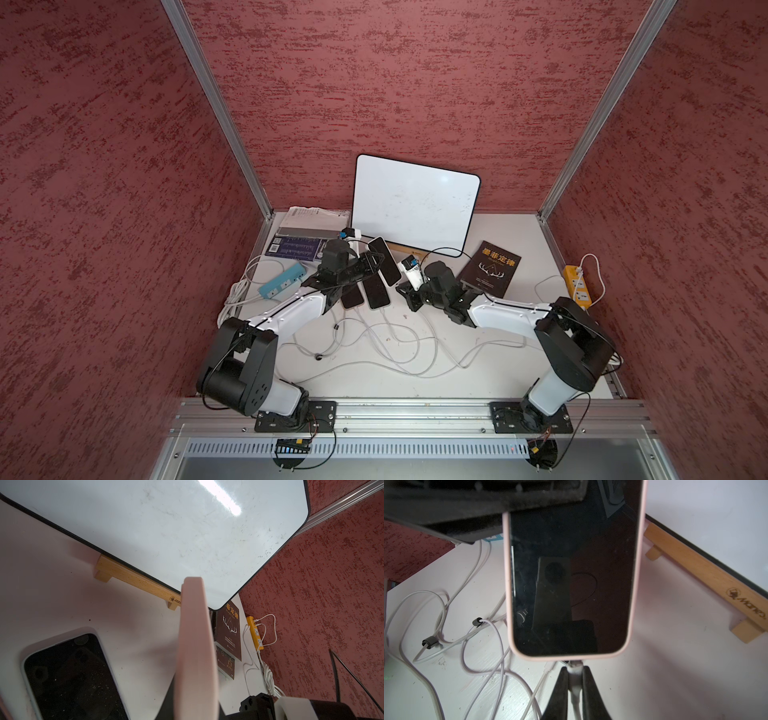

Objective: Plug the charging cable into the phone
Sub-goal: Insert the charging cable into the phone.

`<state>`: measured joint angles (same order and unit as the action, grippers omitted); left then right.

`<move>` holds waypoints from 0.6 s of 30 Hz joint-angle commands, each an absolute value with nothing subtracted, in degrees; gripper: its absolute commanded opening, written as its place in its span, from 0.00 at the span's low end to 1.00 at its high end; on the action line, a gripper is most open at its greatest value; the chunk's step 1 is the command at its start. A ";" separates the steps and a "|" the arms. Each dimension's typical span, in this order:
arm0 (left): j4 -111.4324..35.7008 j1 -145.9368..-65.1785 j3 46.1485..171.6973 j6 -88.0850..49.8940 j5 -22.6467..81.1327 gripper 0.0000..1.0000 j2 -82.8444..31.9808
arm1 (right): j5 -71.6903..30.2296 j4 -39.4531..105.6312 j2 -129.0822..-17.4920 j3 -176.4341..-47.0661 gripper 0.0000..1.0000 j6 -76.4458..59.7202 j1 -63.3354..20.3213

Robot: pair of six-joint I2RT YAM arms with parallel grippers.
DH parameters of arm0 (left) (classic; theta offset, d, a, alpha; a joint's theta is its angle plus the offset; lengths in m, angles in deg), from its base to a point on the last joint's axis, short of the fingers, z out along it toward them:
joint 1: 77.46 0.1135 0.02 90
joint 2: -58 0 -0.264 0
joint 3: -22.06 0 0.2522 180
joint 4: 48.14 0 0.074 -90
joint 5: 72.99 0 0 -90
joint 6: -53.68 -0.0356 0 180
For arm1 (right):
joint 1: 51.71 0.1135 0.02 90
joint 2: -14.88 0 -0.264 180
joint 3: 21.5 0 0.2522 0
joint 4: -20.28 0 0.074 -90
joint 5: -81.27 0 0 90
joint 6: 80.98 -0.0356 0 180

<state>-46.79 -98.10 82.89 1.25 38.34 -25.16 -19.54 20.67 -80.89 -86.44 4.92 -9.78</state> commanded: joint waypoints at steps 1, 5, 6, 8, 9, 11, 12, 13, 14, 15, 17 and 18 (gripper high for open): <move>-46.66 -99.56 84.45 0.11 39.74 0.00 -25.54 | -17.59 18.25 -80.23 -87.79 0.00 4.04 -9.50; -46.25 -100.15 84.51 0.15 39.34 0.00 -25.89 | -17.84 17.84 -79.90 -87.51 0.00 3.92 -9.45; -46.17 -100.14 84.52 0.09 39.26 0.00 -26.04 | -18.03 17.67 -79.84 -87.47 0.00 3.86 -9.45; -46.01 -100.38 84.72 0.09 39.10 0.00 -26.32 | -18.38 17.51 -79.61 -87.30 0.00 3.88 -9.46; -45.85 -100.51 84.83 0.13 39.01 0.00 -26.56 | -18.67 17.61 -79.56 -87.46 0.00 4.06 -9.45; -45.68 -100.69 85.07 0.13 38.94 0.00 -27.01 | -18.82 17.75 -79.37 -87.35 0.00 4.29 -9.44; -45.46 -100.85 85.26 0.14 38.78 0.00 -27.26 | -18.83 17.51 -79.22 -87.22 0.00 4.31 -9.43; -45.24 -100.96 85.41 0.05 38.69 0.00 -27.49 | -18.99 17.33 -79.06 -87.06 0.00 4.36 -9.46; -45.08 -101.08 85.54 -0.10 38.64 0.00 -27.59 | -18.86 17.20 -78.93 -87.03 0.00 4.27 -9.48; -44.97 -101.22 85.57 -0.23 38.64 0.00 -27.50 | -17.79 17.34 -78.76 -86.87 0.00 4.06 -9.45; -44.78 -101.31 85.54 -0.51 38.48 0.00 -27.21 | -16.03 17.35 -78.58 -86.63 0.00 4.14 -9.49; -44.62 -101.36 85.43 -0.58 38.40 0.00 -27.03 | -15.29 17.30 -78.48 -86.47 0.00 4.11 -9.49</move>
